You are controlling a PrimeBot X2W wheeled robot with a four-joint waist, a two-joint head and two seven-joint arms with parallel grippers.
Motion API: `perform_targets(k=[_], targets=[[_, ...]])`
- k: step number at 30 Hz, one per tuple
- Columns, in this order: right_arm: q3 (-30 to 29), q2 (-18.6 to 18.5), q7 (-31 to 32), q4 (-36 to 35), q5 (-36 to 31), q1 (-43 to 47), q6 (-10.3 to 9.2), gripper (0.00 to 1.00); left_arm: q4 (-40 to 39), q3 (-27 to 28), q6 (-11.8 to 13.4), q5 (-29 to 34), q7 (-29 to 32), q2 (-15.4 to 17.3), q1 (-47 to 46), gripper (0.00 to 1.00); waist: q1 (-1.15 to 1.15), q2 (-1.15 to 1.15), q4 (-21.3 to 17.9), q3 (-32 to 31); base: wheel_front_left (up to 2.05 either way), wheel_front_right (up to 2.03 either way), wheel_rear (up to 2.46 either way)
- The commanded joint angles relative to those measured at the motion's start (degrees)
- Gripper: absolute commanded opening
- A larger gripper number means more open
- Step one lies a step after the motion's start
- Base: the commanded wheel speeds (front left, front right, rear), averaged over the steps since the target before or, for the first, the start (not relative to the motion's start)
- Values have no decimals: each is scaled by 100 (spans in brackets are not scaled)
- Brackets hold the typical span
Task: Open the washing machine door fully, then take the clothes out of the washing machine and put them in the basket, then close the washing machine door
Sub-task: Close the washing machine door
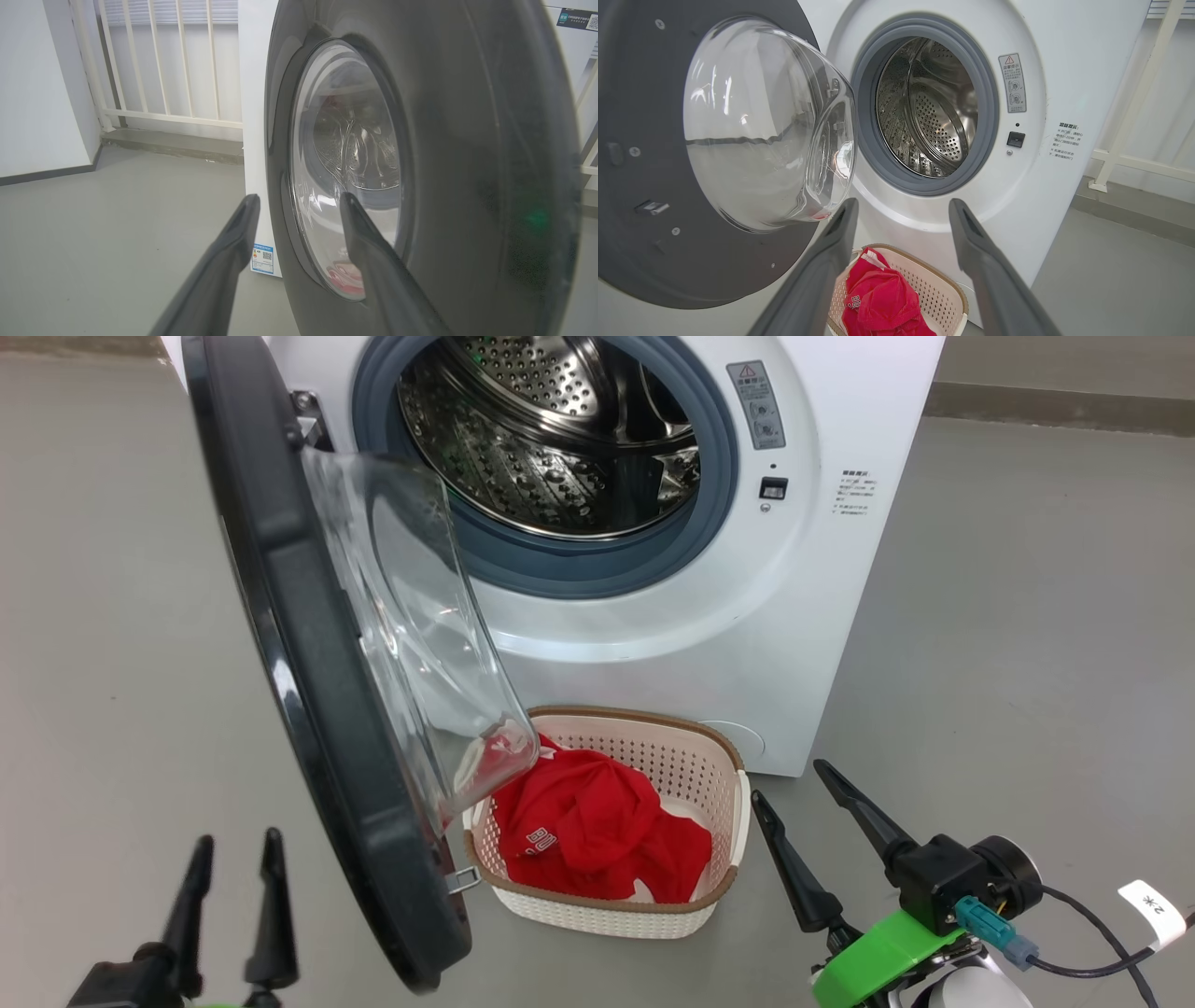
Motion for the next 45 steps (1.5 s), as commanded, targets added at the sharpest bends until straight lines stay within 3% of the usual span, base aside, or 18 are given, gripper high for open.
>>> perform_targets(k=[1,11,16,19,23,24,28,32,38,45], targets=[[110,17,-37,-144,33,-182,36,100,-108,201,-47,29,-69,78,-84,0,0,0,-7,0,0,0,0],[80,17,-37,-141,99,-223,36,100,-284,454,-278,-901,113,-56,-494,0,0,0,-11,41,0,0,0],[117,17,-37,-131,194,-250,36,100,-392,830,-448,-2309,612,-201,-945,0,0,0,-38,44,0,0,0],[128,17,-37,-129,214,-269,36,100,-476,1053,-412,-3373,1123,-258,-1229,0,0,0,-67,61,0,0,0],[154,17,-37,-124,274,-299,36,100,-612,1368,-33,-5100,1856,-302,-1594,0,0,0,-137,98,0,0,0],[154,17,-37,-124,274,-299,36,100,-612,1368,-33,-5100,1856,-302,-1594,0,0,0,-137,98,0,0,0],[155,17,-37,-132,308,-332,36,100,-803,1519,560,-6488,2465,-311,-1801,0,0,0,-206,144,0,0,0],[147,17,-37,-144,312,-339,36,100,-1093,1534,1086,-7406,2837,-313,-1828,0,0,0,-265,184,0,0,0],[147,17,-37,-149,323,-363,36,100,-1504,1384,1524,-7845,3144,-314,-1718,0,0,0,-322,240,0,0,0],[187,17,-37,-158,369,-391,36,100,-1652,1222,1664,-7996,3251,-314,-1653,0,0,0,-393,267,0,0,0]])
